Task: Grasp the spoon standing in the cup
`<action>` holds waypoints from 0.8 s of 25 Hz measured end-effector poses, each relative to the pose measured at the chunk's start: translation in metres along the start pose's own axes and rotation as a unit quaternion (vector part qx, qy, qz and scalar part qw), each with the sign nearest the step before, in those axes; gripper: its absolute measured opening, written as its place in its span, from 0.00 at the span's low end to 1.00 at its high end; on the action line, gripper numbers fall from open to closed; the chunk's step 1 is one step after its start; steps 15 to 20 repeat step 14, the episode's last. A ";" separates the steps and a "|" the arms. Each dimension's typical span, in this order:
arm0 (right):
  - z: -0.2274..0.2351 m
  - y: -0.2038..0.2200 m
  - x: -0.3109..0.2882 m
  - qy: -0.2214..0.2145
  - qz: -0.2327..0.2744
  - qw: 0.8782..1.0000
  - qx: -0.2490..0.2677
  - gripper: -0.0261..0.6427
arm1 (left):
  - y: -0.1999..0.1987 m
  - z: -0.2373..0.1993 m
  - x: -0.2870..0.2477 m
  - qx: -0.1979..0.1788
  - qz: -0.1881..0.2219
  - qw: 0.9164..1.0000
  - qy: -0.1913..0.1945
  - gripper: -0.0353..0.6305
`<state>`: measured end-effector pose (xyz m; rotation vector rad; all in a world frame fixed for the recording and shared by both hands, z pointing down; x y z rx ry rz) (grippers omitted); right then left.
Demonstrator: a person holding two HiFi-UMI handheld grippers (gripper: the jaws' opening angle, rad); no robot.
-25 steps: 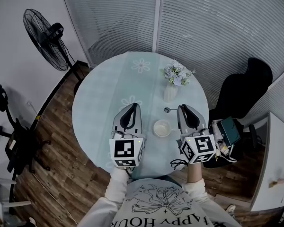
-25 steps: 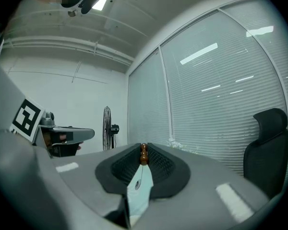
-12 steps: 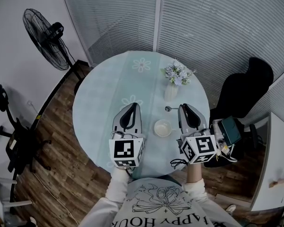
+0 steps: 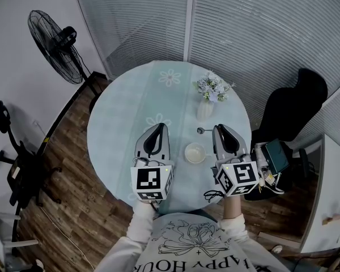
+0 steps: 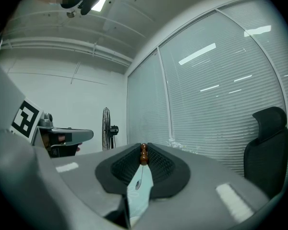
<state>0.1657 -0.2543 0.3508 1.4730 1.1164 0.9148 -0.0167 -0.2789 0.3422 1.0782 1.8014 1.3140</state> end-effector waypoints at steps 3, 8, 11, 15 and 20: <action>-0.001 0.001 0.000 -0.001 -0.001 1.000 -0.001 0.11 | 0.001 0.000 0.000 0.000 -0.001 1.000 -0.001 0.06; 0.000 0.001 0.001 -0.003 -0.001 1.000 -0.001 0.11 | 0.001 0.000 0.002 0.002 0.000 1.000 -0.001 0.06; 0.000 0.000 0.002 -0.005 0.000 1.000 -0.002 0.11 | 0.000 0.001 0.003 0.000 0.000 1.000 -0.002 0.06; 0.000 -0.001 0.002 -0.006 0.000 1.000 -0.002 0.11 | 0.000 0.001 0.002 0.000 0.000 1.000 -0.003 0.06; 0.000 -0.001 0.002 -0.006 0.000 1.000 -0.002 0.11 | 0.000 0.001 0.002 0.000 0.000 1.000 -0.003 0.06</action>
Point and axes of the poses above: the fingertips, and each gripper's own axes: x backward along the fingers, z to its right, y out of its underside, the point moved 3 cm from there along x, backward along the fingers, and after that the axes turned 15 degrees about x, right-handed, at the moved point
